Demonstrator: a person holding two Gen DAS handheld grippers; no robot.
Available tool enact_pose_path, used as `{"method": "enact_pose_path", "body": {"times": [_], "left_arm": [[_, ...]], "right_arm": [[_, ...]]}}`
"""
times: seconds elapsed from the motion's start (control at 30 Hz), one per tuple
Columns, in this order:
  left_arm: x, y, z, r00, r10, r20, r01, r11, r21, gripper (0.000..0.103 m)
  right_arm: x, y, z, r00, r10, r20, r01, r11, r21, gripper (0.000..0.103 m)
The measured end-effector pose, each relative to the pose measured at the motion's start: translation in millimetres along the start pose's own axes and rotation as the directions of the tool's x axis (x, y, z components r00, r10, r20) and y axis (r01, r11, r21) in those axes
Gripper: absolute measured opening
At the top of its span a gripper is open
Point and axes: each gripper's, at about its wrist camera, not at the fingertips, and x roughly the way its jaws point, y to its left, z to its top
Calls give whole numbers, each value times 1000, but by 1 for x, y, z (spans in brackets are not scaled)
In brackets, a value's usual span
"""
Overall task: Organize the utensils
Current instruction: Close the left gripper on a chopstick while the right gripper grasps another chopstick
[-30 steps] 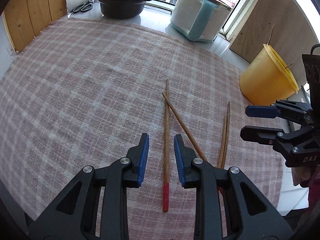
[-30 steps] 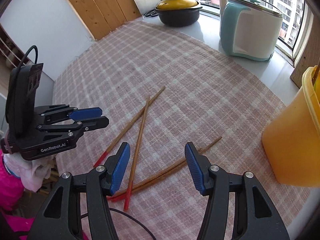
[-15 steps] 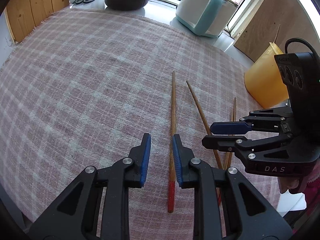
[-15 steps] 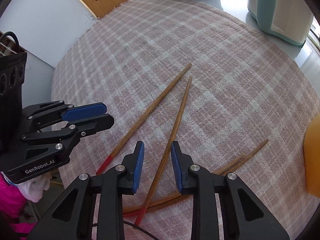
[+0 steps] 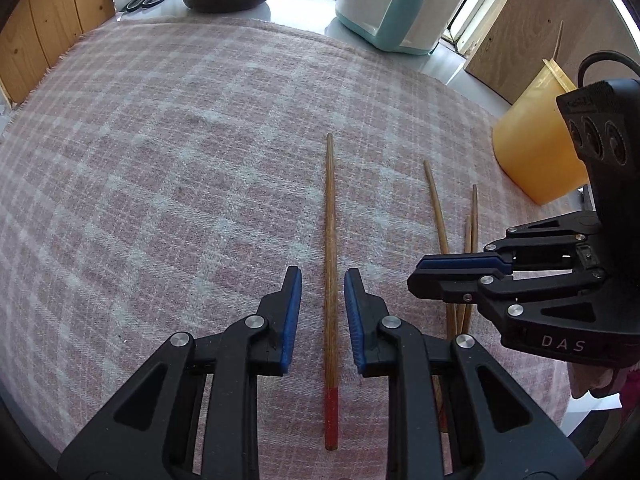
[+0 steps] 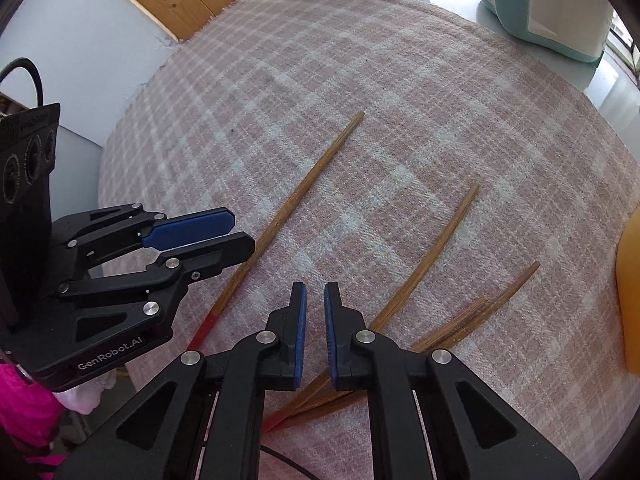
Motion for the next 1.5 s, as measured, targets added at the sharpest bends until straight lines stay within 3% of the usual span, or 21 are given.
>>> {"method": "enact_pose_path", "body": {"times": [0.17,0.43,1.0,1.2,1.37,1.5], "left_arm": [[2,-2,2,1000,-2,0,2,1000,12,21],[11,-11,6,1000,14,-13,-14,999,51,21],[27,-16,18,996,82,-20,-79,991,105,21],[28,-10,19,996,92,-4,-92,992,88,6],[25,-4,18,996,86,1,-86,994,66,6],[21,5,18,996,92,10,-92,995,32,5]], "right_arm": [[-23,-21,-3,999,33,43,-37,995,96,7],[-18,-39,-4,1000,-16,11,14,988,154,7],[2,-33,15,999,-32,-28,37,976,212,8],[3,-35,24,998,-34,-62,48,967,249,8],[9,-22,36,992,-102,-75,115,973,198,9],[16,-6,44,983,-165,-86,175,977,124,19]]}}
